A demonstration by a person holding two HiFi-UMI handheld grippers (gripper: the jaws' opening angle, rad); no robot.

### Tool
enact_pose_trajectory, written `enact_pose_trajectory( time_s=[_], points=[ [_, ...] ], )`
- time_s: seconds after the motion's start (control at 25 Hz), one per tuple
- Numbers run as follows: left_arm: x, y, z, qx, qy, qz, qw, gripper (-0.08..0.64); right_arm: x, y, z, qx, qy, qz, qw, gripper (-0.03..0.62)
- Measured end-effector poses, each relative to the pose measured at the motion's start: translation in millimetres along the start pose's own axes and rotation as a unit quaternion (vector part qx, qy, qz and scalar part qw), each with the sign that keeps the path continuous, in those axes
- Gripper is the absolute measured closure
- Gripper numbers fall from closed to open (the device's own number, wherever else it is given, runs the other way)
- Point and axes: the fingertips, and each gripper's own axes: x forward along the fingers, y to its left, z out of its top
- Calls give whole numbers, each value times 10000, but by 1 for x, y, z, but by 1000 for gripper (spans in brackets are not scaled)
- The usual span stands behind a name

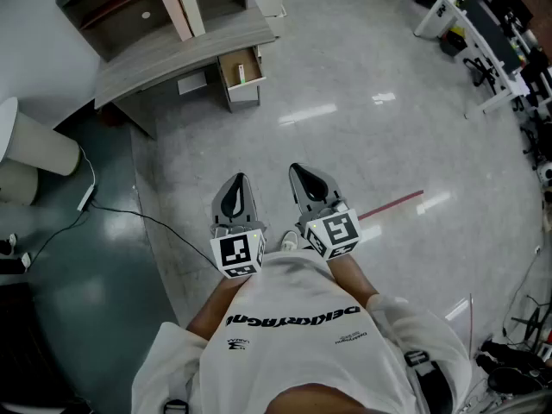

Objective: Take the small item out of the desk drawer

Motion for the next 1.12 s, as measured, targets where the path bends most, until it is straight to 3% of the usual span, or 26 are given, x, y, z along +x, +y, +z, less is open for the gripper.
enact_pose_trajectory(
  time_s=[0.6,1.12],
  points=[
    [15,-51,-13,-53,52,177,9998,545,-13,-31,0,-205,-183,536,9982,560],
    [92,-37,-29,-104,211,159,9996,545,47,-83,-12,-106,83,462,9988,560]
  ],
)
